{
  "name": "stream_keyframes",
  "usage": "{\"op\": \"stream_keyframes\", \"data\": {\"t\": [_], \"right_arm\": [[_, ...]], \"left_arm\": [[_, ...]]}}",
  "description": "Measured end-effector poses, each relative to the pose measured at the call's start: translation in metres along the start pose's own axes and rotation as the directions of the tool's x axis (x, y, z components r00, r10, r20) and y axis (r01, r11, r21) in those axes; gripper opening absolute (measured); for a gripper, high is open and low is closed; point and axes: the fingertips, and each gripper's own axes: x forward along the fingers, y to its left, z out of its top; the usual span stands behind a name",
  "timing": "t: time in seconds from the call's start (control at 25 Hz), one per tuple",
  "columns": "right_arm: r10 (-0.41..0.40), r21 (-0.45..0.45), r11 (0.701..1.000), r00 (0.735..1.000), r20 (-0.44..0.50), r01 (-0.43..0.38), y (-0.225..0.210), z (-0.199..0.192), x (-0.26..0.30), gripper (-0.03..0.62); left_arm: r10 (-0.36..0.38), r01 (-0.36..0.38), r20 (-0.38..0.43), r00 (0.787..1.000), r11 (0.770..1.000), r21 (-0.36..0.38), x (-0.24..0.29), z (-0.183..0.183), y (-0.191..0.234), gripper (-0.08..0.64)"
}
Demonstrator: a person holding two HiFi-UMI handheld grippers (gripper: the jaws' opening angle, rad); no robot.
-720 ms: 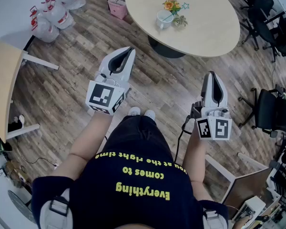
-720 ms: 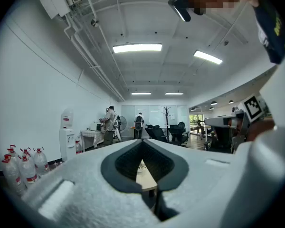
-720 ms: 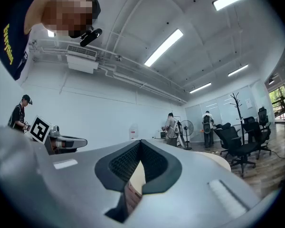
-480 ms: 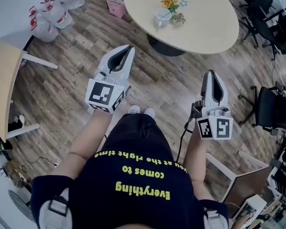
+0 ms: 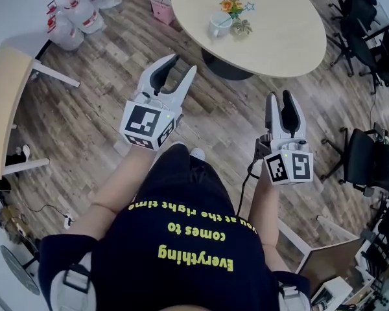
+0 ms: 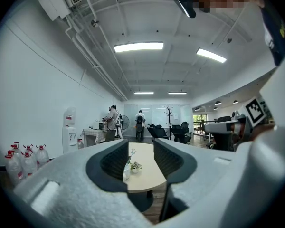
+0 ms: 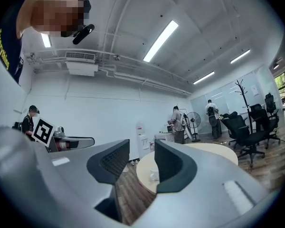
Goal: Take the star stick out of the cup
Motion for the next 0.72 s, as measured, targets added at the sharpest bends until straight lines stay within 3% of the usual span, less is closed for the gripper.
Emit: {"op": "stream_keyframes", "data": {"t": [0.12, 0.24, 0.72], "right_arm": [[0.015, 0.004, 1.0, 1.0, -0.019, -0.015, -0.006, -0.002, 0.007, 0.227], [0.023, 0.007, 1.0, 1.0, -0.016, -0.023, -0.012, -0.002, 0.017, 0.26], [0.008, -0.005, 1.0, 1.0, 0.003, -0.008, -0.04, 0.006, 0.098, 0.275]], "left_arm": [[-0.005, 0.005, 0.003, 1.0, 1.0, 0.001, 0.006, 0.003, -0.005, 0.173], [-0.006, 0.006, 0.006, 1.0, 1.0, 0.003, 0.016, 0.005, -0.003, 0.192], [-0.035, 0.035, 0.005, 0.999, 0.999, -0.001, 0.095, 0.003, 0.05, 0.247]]}}
